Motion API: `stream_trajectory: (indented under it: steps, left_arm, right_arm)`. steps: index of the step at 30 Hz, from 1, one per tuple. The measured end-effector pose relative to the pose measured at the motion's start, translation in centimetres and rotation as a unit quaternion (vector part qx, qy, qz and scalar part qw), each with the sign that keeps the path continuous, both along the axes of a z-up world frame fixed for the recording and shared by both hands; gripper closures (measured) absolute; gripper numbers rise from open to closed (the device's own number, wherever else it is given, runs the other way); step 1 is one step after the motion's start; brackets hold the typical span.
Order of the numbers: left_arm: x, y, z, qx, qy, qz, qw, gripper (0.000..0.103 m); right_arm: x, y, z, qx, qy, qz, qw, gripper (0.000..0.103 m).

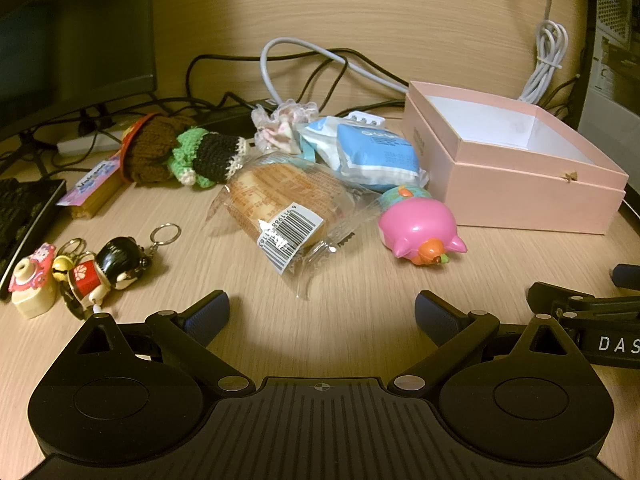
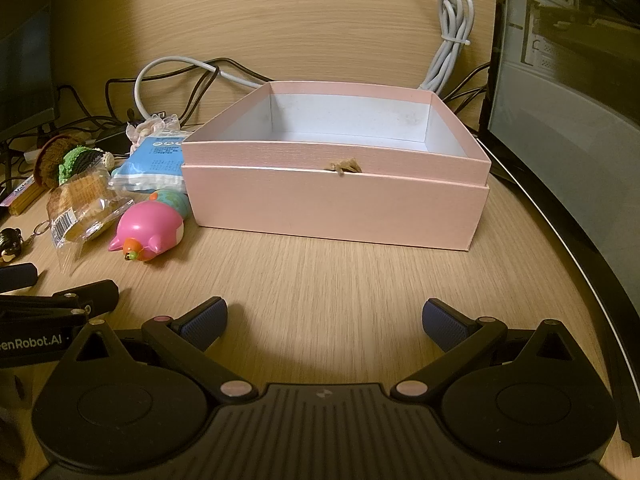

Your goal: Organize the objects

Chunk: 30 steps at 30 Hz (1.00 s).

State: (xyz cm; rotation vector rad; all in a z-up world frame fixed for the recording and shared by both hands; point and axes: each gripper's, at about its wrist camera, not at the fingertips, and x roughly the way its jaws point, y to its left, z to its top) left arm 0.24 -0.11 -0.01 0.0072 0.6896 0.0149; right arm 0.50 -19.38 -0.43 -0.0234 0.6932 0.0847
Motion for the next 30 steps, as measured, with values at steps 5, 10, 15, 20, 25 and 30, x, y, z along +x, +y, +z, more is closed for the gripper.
stream_trajectory:
  steps: [5,10,15,20,25,30]
  left_arm:
    - [0.0,0.0,0.0,0.0,0.0,0.0,1.0,0.001]
    - [0.0,0.0,0.0,0.0,0.0,0.0,1.0,0.001]
    - [0.0,0.0,0.0,0.001,0.0,0.0,1.0,0.001]
    - [-0.5,0.8,0.6,-0.016,0.017,-0.022,0.9995,0.004]
    - [-3.5,6.6,4.2,-0.094,-0.001,-0.034,0.995,0.011]
    - [-1.7,13.6,8.1,-0.014,-0.052,0.035,0.9979,0.011]
  right_arm:
    - [0.0,0.1,0.0,0.0,0.0,-0.001,1.0,0.0]
    - [-0.1,-0.1,0.0,0.001,0.0,-0.001,1.0,0.0]
    - [0.2,-0.2,0.2,-0.001,0.02,0.022,1.0,0.0]
    - [0.8,-0.5,0.9,-0.005,0.059,0.026,0.998,0.0]
    - [0.8,-0.1,1.2,-0.01,0.085,0.03,0.996,0.0]
    - [0.9,0.5,1.4,-0.009,0.097,0.015,0.995,0.0]
